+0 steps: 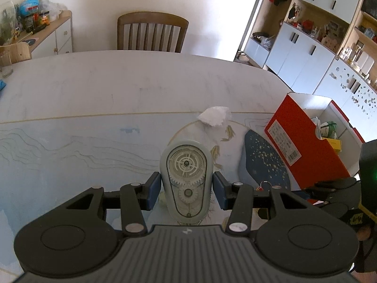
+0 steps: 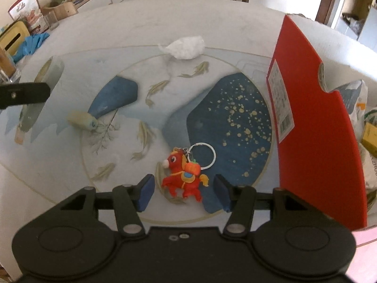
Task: Organize objects
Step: 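Carry the tape dispenser and orange plush into the shoebox and open both tools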
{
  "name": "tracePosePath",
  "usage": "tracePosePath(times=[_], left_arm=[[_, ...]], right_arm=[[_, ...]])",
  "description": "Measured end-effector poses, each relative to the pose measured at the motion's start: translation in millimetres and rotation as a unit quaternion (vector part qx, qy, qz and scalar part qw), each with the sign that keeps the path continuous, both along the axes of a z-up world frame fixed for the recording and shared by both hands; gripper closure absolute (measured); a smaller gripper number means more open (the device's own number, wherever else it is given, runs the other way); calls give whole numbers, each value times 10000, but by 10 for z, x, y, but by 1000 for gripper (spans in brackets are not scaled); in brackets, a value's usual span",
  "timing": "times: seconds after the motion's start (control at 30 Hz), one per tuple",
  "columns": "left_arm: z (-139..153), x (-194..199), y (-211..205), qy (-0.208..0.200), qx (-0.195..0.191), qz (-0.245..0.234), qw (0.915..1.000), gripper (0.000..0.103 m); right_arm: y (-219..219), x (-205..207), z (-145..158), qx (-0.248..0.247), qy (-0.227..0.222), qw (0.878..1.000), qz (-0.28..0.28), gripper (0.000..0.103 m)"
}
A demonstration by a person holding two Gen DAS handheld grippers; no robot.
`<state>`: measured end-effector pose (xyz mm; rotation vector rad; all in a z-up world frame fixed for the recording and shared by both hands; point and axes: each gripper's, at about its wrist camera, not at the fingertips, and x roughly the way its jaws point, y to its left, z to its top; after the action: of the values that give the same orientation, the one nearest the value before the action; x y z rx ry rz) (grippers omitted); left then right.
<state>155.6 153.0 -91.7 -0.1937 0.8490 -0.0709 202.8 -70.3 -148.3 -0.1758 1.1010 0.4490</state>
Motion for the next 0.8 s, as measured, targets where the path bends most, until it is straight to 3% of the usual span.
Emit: tracePosePath(times=[0.07,0.27,0.43,0.8], left_arm=[[1,2,-9,21,6,-18,10000,56],[13,-3,-101,66,96,-110,9999,56],[66,16,-214,86,212,-253,9994,56],[351,84,-606,-9,344,-756,9965,56]], right_arm=[[32,-31,-1,-141,-96,9998,74,61],[-7,-58,59,-70,-160,9998,94,68],[-121,-55,224,217,-90,9997,-40,68],[-507,-146,969,906,-343,9952,-160,68]])
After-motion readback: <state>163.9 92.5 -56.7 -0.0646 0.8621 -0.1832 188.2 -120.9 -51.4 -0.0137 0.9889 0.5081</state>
